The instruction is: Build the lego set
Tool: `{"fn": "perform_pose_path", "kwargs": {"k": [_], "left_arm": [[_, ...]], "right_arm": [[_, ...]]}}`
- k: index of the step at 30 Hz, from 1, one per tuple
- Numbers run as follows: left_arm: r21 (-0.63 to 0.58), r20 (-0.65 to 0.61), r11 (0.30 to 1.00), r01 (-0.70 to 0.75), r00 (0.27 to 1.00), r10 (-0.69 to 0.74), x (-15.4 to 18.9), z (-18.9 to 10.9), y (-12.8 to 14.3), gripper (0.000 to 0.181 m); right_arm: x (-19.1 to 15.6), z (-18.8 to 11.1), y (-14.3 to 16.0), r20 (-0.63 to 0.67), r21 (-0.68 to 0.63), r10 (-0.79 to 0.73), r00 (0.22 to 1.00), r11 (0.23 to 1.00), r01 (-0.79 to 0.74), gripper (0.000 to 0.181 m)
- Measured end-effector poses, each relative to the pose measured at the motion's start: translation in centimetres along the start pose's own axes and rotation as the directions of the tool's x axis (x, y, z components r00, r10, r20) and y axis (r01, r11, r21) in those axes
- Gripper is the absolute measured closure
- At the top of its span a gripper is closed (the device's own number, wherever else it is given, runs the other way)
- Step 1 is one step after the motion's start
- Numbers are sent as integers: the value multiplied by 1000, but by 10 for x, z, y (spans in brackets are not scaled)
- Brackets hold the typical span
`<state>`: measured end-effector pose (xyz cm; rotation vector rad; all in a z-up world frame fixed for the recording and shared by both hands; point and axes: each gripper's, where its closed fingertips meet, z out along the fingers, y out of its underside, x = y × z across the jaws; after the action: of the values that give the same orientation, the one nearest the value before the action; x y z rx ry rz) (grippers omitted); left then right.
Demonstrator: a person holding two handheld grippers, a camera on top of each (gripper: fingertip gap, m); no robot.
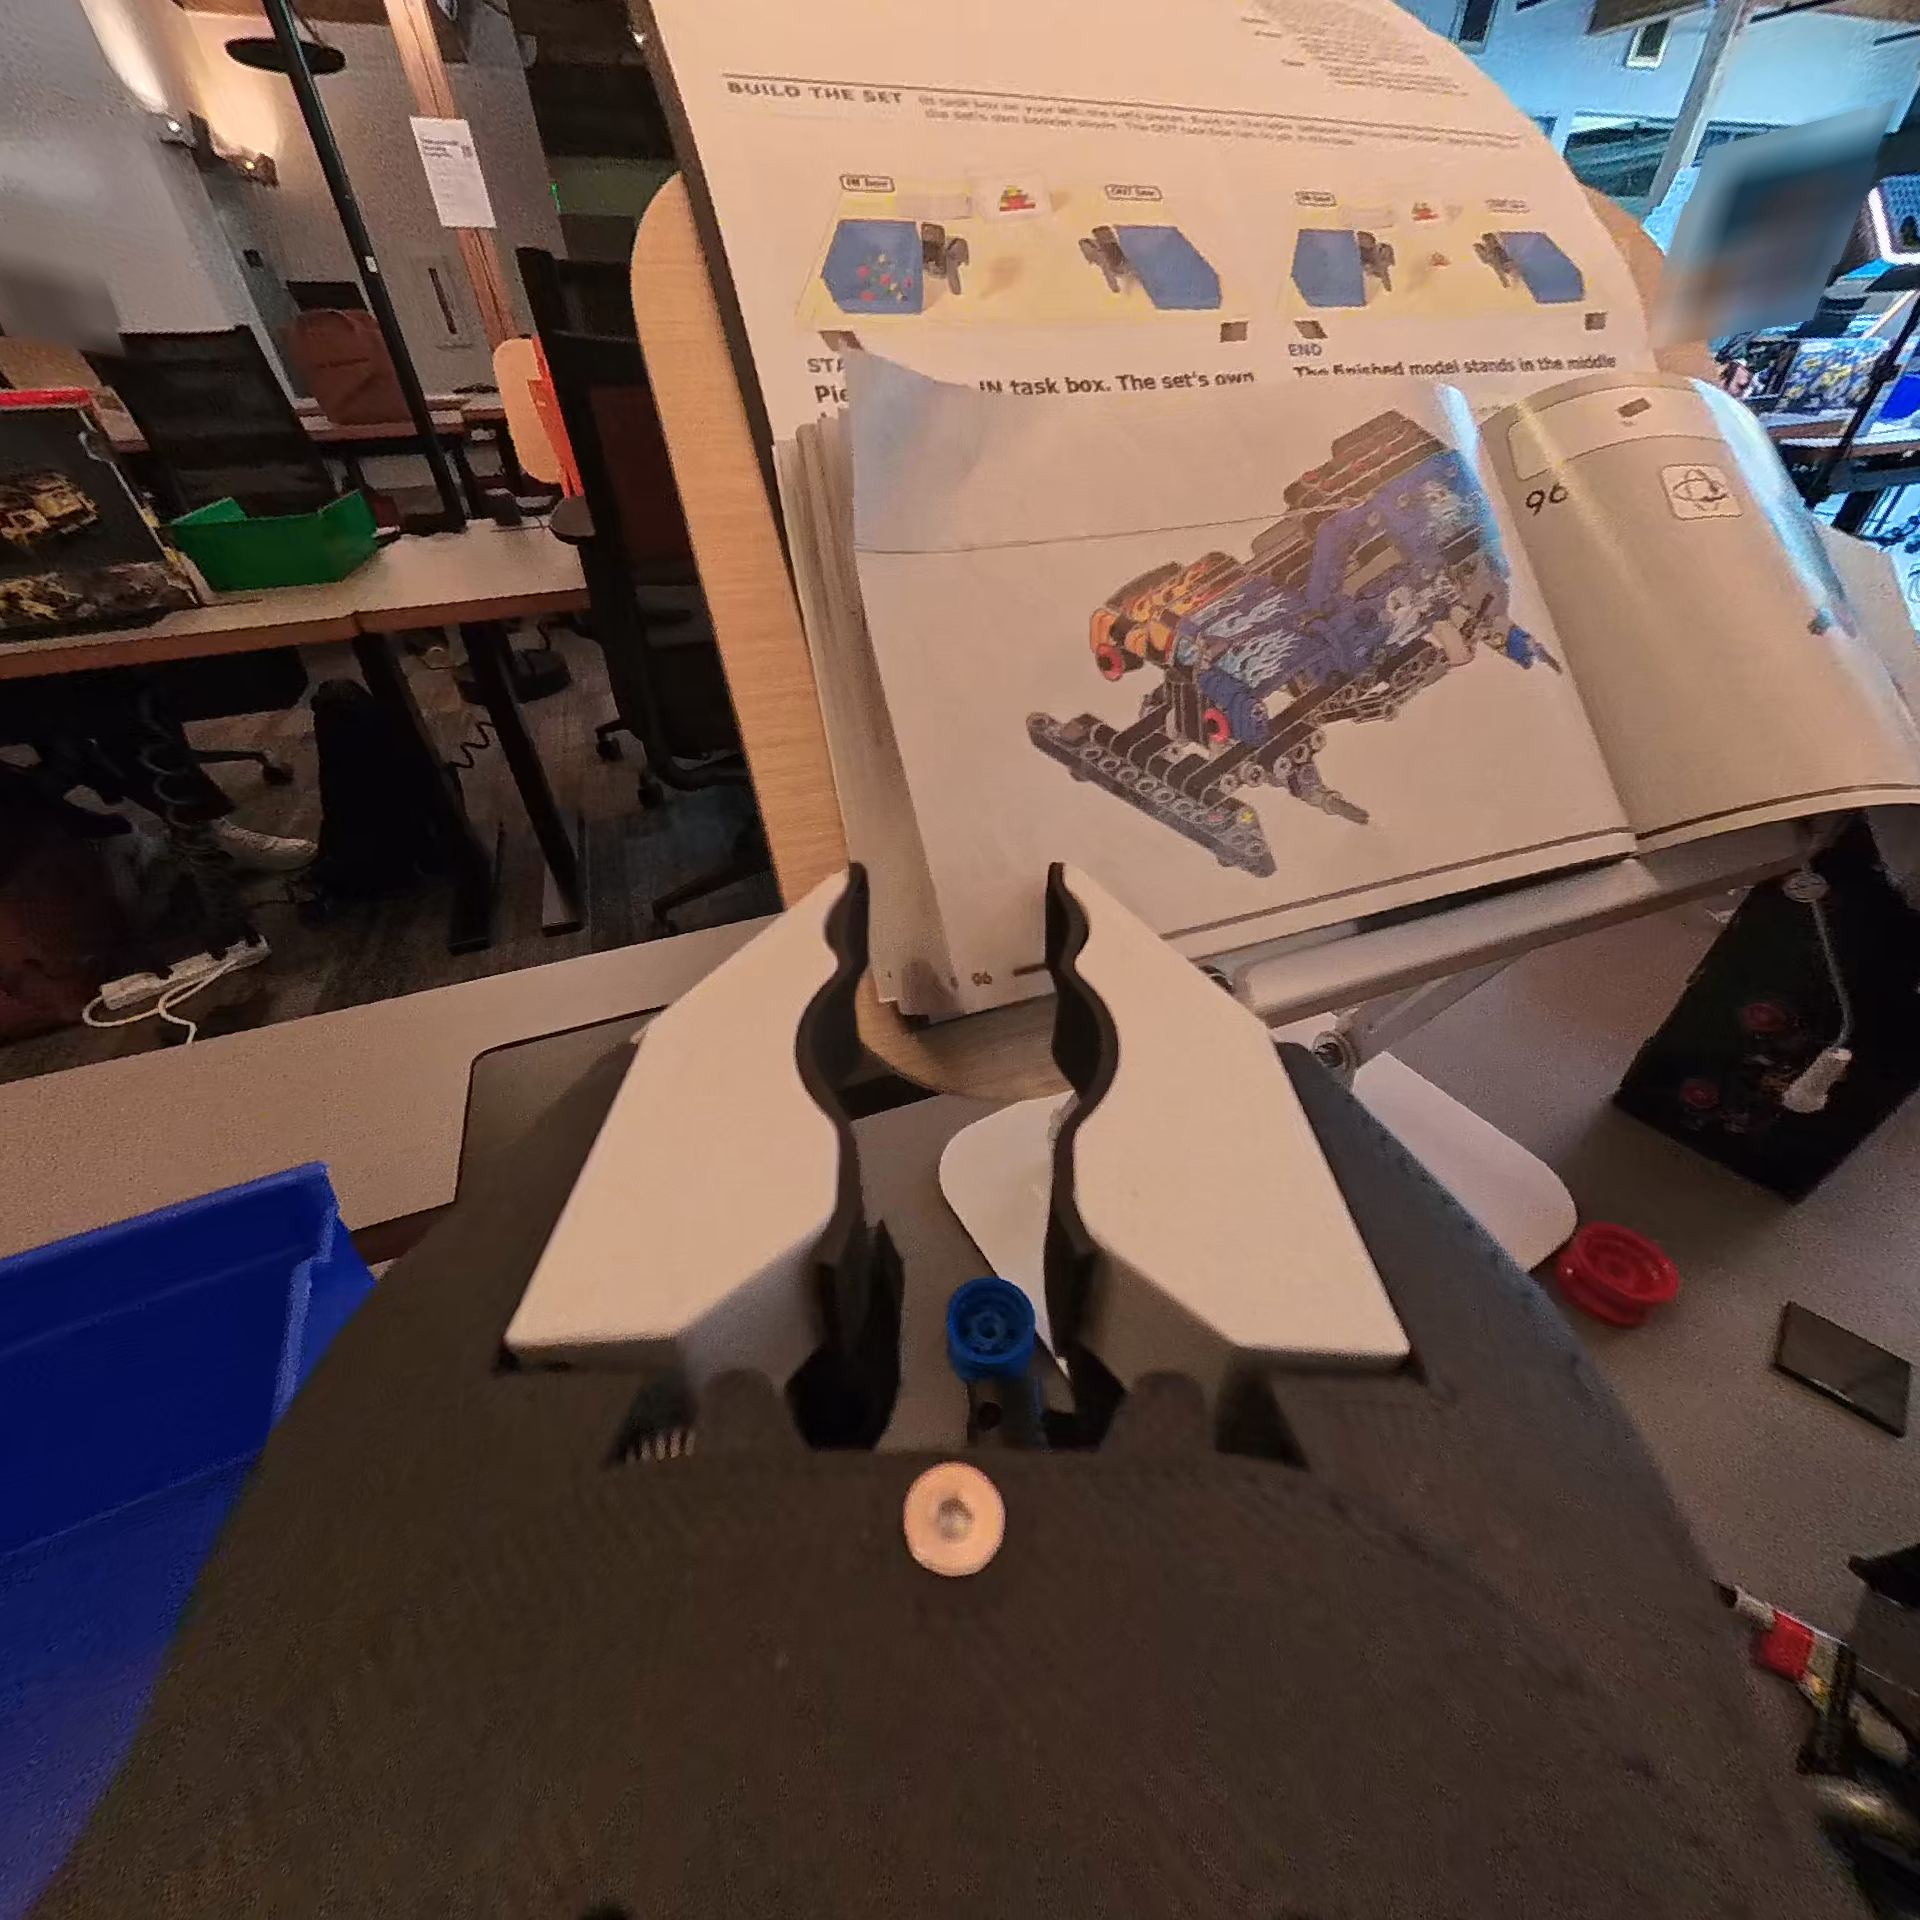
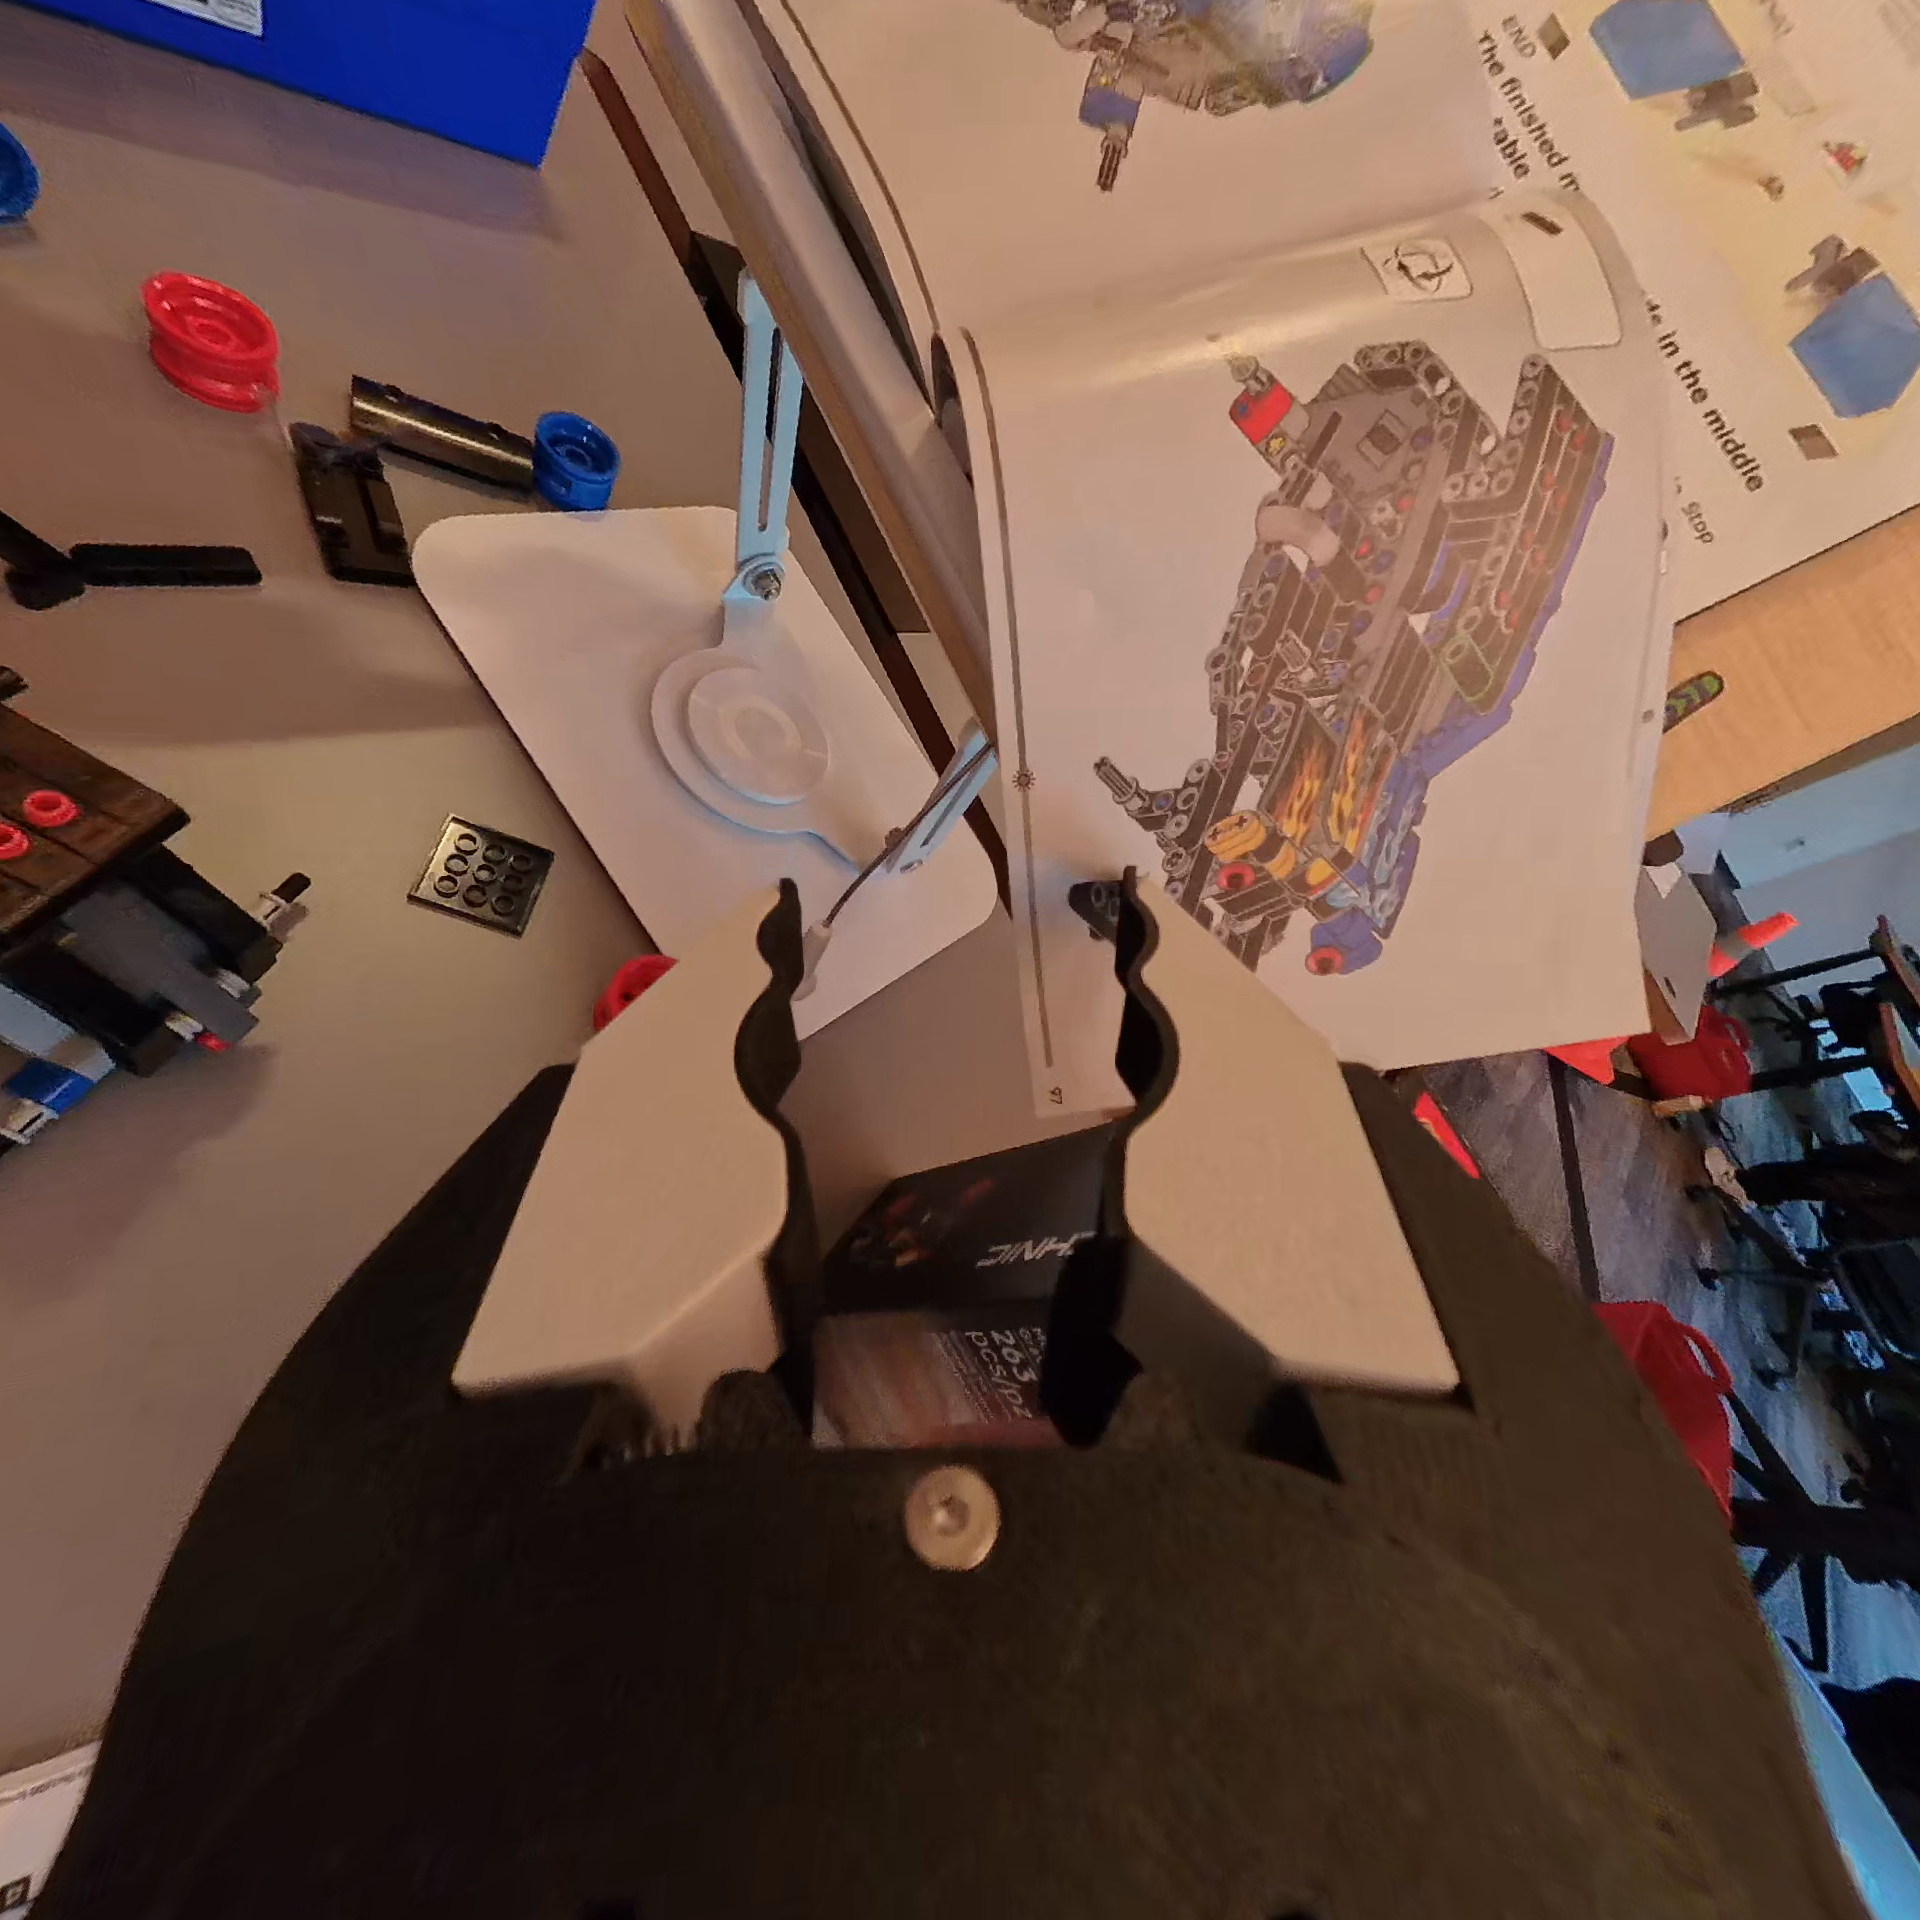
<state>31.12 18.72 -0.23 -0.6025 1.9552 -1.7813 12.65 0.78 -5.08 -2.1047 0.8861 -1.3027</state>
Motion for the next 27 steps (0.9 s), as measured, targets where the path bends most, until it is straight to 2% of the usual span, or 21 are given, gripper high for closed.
{"fn": "perform_pose_path", "kwargs": {"k": [16, 27], "left_arm": [[87, 22, 996, -32, 999, 30, 0, -13, -27, 144], [116, 6, 991, -63, 998, 63, 8, -17, -37, 146]], "right_arm": [[16, -23, -17, -22, 55, 37, 999, 998, -36, 126], [13, -46, -34, 27, 62, 16, 999, 998, -18, 134]]}}
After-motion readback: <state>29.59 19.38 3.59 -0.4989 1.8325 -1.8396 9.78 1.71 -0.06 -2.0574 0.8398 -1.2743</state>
